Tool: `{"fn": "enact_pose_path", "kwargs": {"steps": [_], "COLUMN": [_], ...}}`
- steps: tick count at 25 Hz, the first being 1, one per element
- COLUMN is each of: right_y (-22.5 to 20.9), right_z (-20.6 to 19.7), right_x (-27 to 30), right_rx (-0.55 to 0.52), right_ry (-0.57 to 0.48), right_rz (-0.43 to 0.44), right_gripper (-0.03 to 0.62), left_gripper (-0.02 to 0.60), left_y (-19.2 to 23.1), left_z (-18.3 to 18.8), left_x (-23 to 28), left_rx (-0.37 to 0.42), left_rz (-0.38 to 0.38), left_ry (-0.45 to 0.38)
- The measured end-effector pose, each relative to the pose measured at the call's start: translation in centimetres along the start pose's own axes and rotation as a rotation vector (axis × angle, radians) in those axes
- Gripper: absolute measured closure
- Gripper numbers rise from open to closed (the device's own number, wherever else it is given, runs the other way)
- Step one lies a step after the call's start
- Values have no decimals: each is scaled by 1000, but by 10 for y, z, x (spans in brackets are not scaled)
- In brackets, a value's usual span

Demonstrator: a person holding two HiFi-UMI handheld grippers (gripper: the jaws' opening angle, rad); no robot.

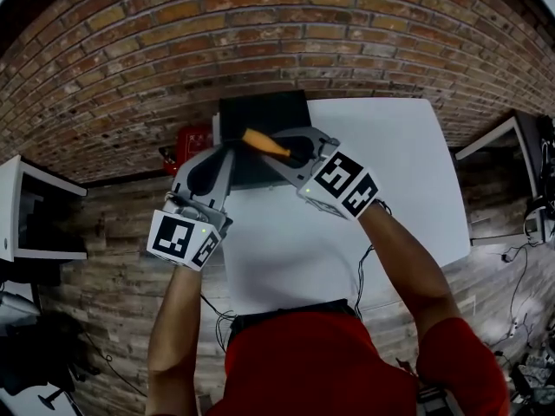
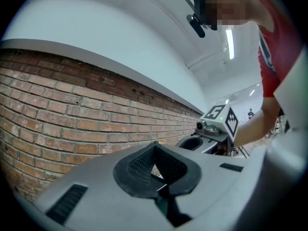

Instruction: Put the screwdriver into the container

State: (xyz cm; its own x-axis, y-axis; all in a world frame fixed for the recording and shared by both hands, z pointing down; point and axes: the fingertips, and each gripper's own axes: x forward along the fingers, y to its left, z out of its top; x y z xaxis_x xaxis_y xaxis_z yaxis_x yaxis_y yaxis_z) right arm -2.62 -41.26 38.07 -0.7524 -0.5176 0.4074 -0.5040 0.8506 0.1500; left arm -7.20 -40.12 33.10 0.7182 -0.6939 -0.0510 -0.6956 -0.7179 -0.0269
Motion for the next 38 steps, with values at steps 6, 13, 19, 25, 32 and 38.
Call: {"fn": "enact_pose_path", "kwargs": {"steps": [6, 13, 19, 25, 32, 38], "right_y": [-7, -7, -7, -13, -14, -17], "right_z": [-30, -77, -115, -143, -165, -177], "right_x": [36, 83, 109, 126, 141, 150], "right_rx": [-18, 2, 7, -35, -19, -42], "right_ry": [112, 252, 360, 453, 513, 566], "right_rz": [41, 103, 124, 137, 157, 163], "right_gripper": [490, 490, 490, 490, 490, 490], "left_gripper": [569, 569, 569, 569, 569, 569], "left_y": [18, 35, 42, 49, 55, 56], "left_z": [-26, -57, -82, -98, -115, -124], "left_x": [8, 8, 9, 14, 21, 25], "left_rx": [-19, -70, -86, -114, -116, -116], "left_rz": [8, 20, 31, 44, 47, 47], "left_ry": [21, 47, 71, 79, 112, 134]}}
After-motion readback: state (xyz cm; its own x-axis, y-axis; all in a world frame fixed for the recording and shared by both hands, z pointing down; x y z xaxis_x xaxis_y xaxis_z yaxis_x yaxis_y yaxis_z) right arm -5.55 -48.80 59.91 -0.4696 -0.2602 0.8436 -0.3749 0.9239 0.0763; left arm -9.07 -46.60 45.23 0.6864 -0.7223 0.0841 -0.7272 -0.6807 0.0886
